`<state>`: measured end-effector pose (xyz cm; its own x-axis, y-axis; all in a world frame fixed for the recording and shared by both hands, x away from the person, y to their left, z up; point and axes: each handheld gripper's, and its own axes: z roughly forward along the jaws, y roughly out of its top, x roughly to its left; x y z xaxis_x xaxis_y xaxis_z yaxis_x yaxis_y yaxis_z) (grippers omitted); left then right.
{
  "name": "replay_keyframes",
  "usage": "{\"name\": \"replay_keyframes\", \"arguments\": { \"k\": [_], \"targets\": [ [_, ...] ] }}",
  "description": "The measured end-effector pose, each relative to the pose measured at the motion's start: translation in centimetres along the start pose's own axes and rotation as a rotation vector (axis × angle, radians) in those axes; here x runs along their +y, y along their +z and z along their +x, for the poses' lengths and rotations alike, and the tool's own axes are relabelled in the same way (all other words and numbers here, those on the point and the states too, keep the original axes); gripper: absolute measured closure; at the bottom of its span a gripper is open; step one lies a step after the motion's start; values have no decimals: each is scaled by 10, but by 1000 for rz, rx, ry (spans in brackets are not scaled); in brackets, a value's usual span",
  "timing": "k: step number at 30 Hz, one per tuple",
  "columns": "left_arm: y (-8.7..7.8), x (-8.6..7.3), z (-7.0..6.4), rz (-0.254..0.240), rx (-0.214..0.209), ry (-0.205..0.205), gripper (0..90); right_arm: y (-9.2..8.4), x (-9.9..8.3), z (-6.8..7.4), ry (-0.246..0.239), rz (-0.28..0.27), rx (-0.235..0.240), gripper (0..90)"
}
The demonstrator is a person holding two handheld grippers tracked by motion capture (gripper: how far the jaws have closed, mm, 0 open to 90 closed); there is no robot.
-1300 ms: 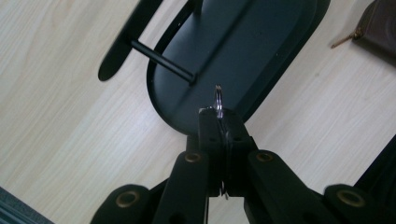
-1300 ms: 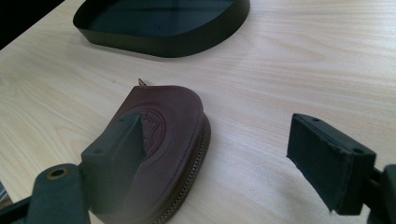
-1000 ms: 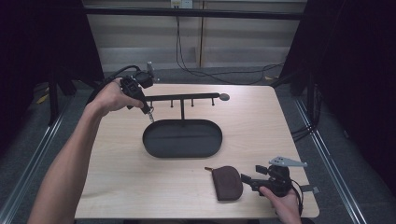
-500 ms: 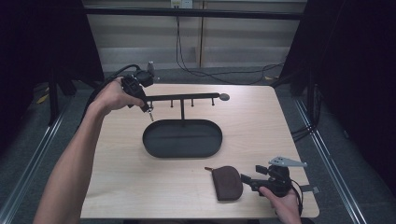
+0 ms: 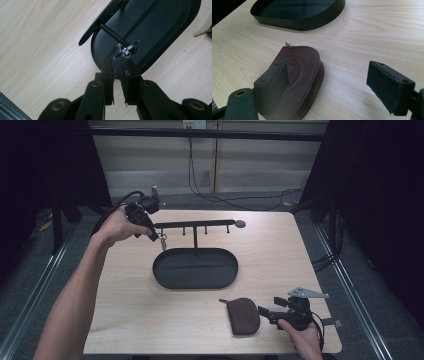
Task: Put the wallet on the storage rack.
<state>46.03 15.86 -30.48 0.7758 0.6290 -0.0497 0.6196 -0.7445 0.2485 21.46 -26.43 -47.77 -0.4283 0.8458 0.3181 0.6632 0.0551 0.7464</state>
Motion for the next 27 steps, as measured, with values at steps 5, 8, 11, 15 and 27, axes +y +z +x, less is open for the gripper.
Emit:
{"name": "replay_keyframes", "arguments": {
  "k": [5,8,11,15,27],
  "targets": [
    [-3,-9,0,-41,-6,-6,765,0,0,0,1,1,1,172],
    [-5,-14,-1,-65,-15,-8,750,0,0,0,0,2,3,172],
    [-7,-21,-2,-96,-28,-25,722,0,0,0,3,3,1,172],
    [-8,-32,-4,-152,-57,-25,681,0,0,0,7,0,0,172],
    [1,-74,-19,-284,-78,-113,589,-1,0,4,-15,-1,2,172]
  ]
}}
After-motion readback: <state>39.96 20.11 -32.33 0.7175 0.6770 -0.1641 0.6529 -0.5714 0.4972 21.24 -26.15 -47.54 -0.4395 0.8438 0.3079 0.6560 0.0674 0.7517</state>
